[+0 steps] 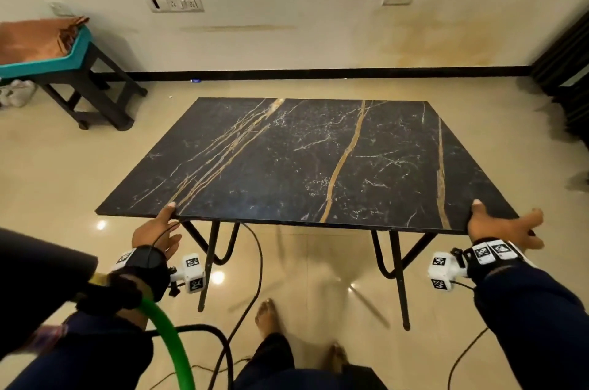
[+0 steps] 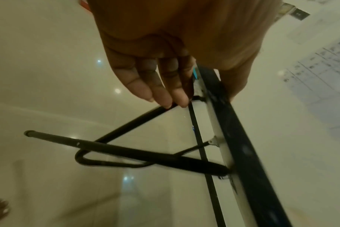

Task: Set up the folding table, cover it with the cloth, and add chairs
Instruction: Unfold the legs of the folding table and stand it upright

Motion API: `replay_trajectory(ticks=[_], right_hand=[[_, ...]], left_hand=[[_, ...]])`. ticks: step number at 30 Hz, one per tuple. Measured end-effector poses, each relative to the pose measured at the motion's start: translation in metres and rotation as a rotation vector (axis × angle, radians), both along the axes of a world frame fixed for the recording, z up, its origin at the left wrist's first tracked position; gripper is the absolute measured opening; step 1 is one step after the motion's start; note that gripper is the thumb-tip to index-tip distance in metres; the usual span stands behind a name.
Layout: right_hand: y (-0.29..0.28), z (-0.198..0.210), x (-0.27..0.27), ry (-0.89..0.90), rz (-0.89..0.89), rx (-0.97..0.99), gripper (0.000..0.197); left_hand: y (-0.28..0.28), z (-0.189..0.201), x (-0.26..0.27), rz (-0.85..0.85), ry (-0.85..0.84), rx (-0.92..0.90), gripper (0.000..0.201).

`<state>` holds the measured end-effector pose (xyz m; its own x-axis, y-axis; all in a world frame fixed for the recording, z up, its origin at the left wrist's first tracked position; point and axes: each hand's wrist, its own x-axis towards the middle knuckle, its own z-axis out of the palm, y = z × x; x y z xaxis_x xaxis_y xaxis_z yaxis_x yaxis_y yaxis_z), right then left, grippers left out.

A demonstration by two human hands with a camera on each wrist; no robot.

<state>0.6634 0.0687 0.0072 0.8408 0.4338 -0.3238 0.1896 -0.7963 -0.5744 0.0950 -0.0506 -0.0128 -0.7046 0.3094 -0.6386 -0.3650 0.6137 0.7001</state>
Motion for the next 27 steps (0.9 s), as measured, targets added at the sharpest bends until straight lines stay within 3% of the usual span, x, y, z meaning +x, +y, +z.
replay_trajectory(ticks=[5,7,13,16,18,20,23,27], right_hand=[[0.004,-0.002,0.004,0.027,0.012,0.04,0.089],[0.005,0.002,0.005,0.044,0.026,0.032,0.089],[-0.019,0.014,-0.001,0.044,0.04,0.077,0.094],[-0.049,0.014,-0.006,0.121,-0.051,0.165,0.111],[-0.075,0.004,-0.011,0.331,-0.234,0.191,0.111],[-0.103,-0.012,-0.025,0.631,-0.305,0.262,0.084],[-0.141,-0.032,-0.06,0.762,-0.11,0.326,0.028],[-0.167,-0.047,-0.091,0.799,-0.069,0.318,0.018]], left_hand=[[0.018,0.01,0.062,-0.046,-0.074,0.047,0.045],[0.019,0.012,0.066,-0.055,-0.057,0.056,0.043],[-0.003,0.016,0.058,-0.066,-0.114,0.026,0.064],[-0.012,0.014,0.063,-0.089,-0.048,-0.009,0.054],[-0.025,0.01,0.068,-0.102,-0.019,-0.009,0.053],[-0.043,0.008,0.071,-0.105,-0.073,0.012,0.048],[-0.072,0.001,0.071,-0.08,-0.167,0.047,0.037],[-0.107,-0.008,0.072,-0.147,-0.178,0.028,0.028]])
